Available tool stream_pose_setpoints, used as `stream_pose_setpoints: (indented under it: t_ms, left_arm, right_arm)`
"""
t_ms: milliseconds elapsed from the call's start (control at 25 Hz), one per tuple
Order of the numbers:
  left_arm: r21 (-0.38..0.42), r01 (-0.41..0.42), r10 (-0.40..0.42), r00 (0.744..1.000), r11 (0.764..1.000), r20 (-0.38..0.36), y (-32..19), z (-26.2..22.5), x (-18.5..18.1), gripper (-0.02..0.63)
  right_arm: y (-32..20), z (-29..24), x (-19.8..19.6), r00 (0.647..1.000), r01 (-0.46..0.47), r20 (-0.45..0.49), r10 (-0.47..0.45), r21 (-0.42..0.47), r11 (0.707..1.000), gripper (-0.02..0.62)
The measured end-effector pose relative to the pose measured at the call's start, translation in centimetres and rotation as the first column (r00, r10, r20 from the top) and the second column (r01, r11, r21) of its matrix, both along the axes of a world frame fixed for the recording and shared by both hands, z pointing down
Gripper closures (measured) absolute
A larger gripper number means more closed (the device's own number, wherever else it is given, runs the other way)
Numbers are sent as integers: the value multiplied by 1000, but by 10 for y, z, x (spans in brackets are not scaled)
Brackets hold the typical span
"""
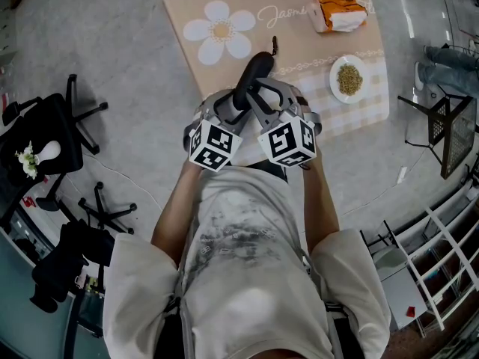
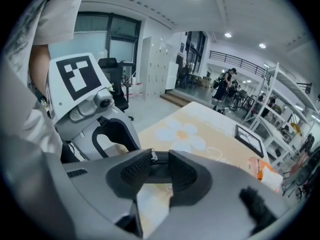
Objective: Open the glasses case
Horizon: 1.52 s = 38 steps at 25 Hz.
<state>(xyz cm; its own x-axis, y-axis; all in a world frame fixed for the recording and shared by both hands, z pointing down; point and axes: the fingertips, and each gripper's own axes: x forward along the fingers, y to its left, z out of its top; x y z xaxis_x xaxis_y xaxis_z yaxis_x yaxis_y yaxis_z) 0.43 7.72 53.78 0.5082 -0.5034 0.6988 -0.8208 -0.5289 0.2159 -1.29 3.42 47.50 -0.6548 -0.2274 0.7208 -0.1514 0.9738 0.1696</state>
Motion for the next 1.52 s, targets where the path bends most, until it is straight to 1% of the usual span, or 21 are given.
stream_pose_setpoints:
  t_ms: [1520]
  left_arm:
    - [-11,14,-14,1000,1000,-19,1,0,-2,364]
  right_arm:
    - [-37,0,8,998,-66,15,66,29,997,486]
